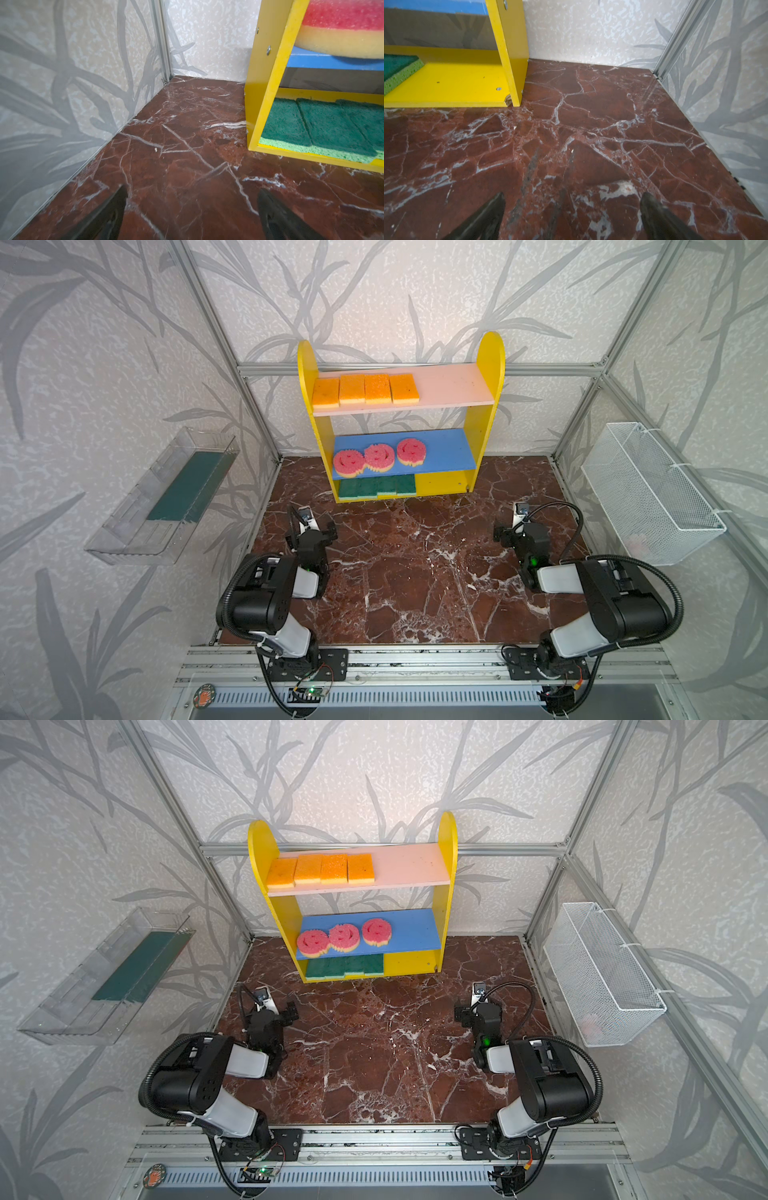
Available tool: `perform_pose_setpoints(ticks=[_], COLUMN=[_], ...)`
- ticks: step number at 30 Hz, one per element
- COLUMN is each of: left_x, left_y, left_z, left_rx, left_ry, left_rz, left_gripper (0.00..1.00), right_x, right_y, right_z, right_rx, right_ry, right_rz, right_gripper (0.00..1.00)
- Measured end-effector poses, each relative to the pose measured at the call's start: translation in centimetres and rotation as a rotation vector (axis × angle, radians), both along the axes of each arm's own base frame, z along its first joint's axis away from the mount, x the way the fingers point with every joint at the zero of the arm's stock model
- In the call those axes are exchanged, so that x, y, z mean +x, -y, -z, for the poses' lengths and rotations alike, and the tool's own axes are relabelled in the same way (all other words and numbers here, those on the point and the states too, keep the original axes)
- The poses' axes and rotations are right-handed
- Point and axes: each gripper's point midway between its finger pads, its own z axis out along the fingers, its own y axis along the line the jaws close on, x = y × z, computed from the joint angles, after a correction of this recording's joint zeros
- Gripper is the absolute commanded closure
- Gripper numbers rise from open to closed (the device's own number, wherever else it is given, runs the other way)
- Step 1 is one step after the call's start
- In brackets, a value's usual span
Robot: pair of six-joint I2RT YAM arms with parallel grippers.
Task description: Place and organize the cleaning sponges onto the shelf
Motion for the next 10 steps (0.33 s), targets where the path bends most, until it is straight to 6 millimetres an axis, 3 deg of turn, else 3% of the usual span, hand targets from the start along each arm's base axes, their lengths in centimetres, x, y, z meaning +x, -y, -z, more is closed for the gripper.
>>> perform_pose_setpoints(ticks=[3, 7, 10], left_x=[-0.2, 2.5, 3.1], left_y=[-0.2, -0.2, -0.3], left_z=[1.0, -0.9, -1.3], left_rx=[0.006, 0.003, -0.006], left_ry=[-0.046, -0.027, -0.029], left_rz=[-0.013, -0.014, -0.005], left_gripper=[0.01, 0.01, 0.01], right_x=[-0.1, 0.3, 0.7], right_y=[0.0, -0.1, -0.1], right_z=[0.2, 0.0, -0.3], right_rx=[-0.001, -0.001, -0.002], right_ry=[-0.006, -0.012, -0.011], right_rz=[-0.001, -0.002, -0.002], right_gripper=[0.01, 0.01, 0.01])
